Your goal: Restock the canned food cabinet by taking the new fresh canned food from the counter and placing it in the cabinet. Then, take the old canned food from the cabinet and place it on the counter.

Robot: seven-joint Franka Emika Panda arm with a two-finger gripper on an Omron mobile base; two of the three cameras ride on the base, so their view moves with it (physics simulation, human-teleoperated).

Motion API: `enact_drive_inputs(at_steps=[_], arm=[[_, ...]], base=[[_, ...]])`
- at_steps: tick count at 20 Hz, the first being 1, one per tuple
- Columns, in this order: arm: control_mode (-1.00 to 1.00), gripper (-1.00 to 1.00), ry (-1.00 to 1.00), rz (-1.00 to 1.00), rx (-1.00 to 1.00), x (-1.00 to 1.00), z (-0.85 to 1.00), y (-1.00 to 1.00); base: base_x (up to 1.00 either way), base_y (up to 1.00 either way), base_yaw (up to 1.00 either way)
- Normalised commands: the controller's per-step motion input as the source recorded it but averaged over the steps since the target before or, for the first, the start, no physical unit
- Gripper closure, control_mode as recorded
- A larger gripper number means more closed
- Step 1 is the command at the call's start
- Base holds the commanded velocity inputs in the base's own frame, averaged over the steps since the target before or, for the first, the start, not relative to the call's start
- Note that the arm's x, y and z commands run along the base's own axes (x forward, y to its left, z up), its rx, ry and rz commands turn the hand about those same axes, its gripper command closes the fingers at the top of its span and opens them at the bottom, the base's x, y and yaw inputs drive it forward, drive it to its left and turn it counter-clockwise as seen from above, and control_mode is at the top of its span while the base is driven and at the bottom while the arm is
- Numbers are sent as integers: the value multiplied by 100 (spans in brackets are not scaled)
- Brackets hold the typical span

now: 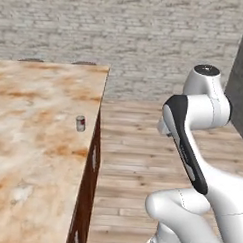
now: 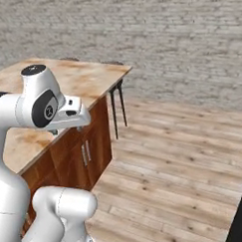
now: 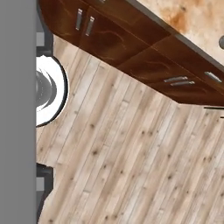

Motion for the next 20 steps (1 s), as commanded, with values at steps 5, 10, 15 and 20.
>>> enact_drive_inputs(at_steps=[5, 10, 15, 20], arm=[[100, -100, 0, 0, 0, 0, 0, 0], [100, -100, 0, 0, 0, 0, 0, 0], [100, -100, 0, 0, 0, 0, 0, 0], [100, -100, 0, 0, 0, 0, 0, 0]], base=[[100, 0, 18], [100, -9, 30], [100, -27, 59], [93, -18, 78]])
